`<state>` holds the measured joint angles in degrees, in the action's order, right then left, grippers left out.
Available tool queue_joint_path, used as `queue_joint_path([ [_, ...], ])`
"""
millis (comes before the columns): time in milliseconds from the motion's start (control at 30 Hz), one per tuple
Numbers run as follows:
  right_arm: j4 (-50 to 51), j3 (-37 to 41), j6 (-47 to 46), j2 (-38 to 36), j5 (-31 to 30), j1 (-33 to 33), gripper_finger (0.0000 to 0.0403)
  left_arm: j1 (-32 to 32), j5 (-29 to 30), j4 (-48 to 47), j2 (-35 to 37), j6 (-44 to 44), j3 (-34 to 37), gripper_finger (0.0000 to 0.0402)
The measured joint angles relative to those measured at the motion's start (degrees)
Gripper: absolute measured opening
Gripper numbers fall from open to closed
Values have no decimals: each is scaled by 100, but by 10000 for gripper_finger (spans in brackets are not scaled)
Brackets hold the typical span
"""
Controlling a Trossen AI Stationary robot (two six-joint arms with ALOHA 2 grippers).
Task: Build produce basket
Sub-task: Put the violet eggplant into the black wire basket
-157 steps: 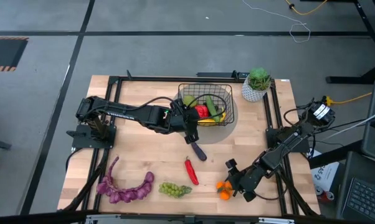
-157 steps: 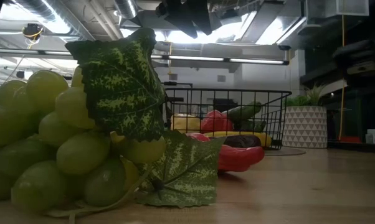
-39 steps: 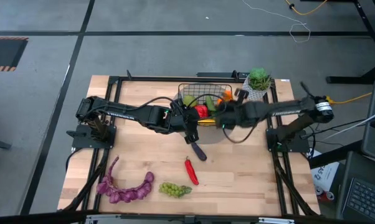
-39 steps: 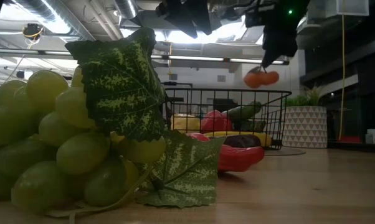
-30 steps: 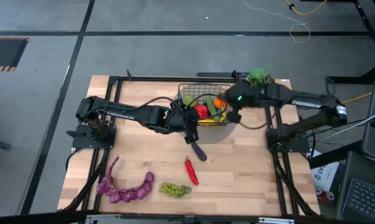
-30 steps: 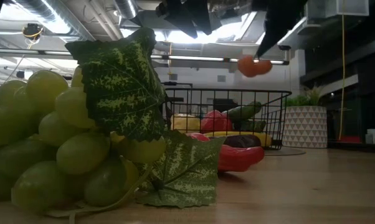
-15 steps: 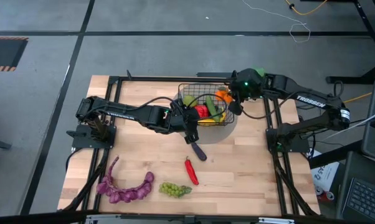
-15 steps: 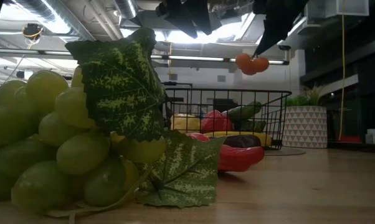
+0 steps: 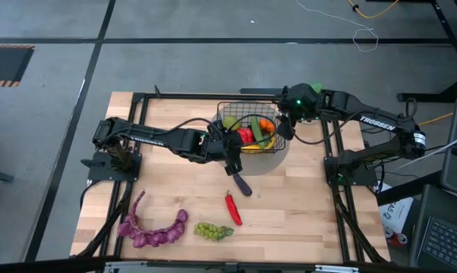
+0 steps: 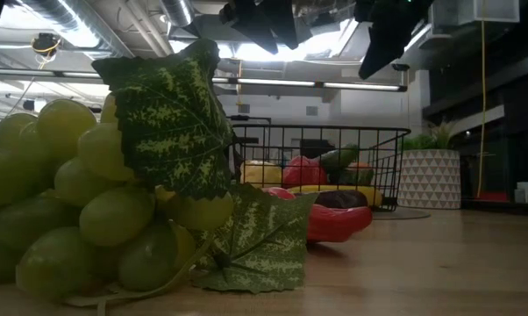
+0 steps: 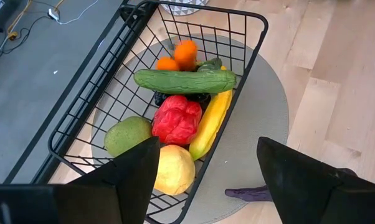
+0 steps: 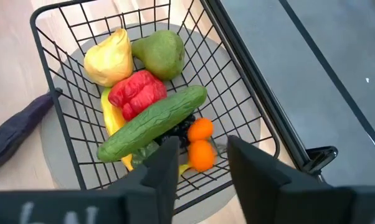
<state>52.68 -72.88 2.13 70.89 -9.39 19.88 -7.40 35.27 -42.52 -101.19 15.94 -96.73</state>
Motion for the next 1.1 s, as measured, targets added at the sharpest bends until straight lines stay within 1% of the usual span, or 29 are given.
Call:
queue_joint_path([
  [100, -3, 1, -64, 0, 0, 0, 153, 0, 0, 0, 0, 0, 0, 264],
  [167, -3, 2, -258, 0, 2, 0, 157, 0, 0, 0, 0, 0, 0, 264],
  [233, 34, 2, -620, 0, 3, 0, 158, -1, 0, 0, 0, -1, 0, 264],
  [333, 386, 2, -1202, 0, 111, -10, 159, 0, 0, 0, 0, -2, 0, 264],
  [400, 699, 2, -1374, -2, 545, -73, 159, 0, 0, 0, 0, 0, 0, 264],
  [500, 1074, 7, -1404, -77, 1667, -411, 159, 0, 0, 0, 0, -1, 0, 264],
  [533, 1040, 7, -1392, -128, 1914, -596, 159, -2, 0, 0, 0, 0, 0, 264],
  [567, 990, 7, -1400, -173, 1976, -800, 159, 0, 0, 0, 0, 0, 0, 264],
  [600, 918, 7, -1443, -225, 1906, -1009, 158, 0, 0, 0, 0, -2, 0, 264],
  [633, 867, 7, -1560, -266, 1695, -1209, 157, -2, 0, 0, 0, 0, 0, 264],
  [767, 1012, 10, -2281, -308, 443, -2022, 155, -4, 0, 0, 0, 0, 0, 264],
  [833, 1008, 102, -2587, -313, -6, -2472, 155, -3, 0, 0, 0, 0, 0, 264],
  [900, 1006, 283, -2793, -313, -267, -2888, 155, -2, 0, -2, 0, -2, 0, 264],
  [967, 975, 534, -3085, -313, -391, -3284, 155, -2, 0, 0, 0, 0, 0, 264],
  [1100, 633, 1180, -3821, -306, -402, -3991, 155, 0, 0, 0, 0, 0, 0, 264],
])
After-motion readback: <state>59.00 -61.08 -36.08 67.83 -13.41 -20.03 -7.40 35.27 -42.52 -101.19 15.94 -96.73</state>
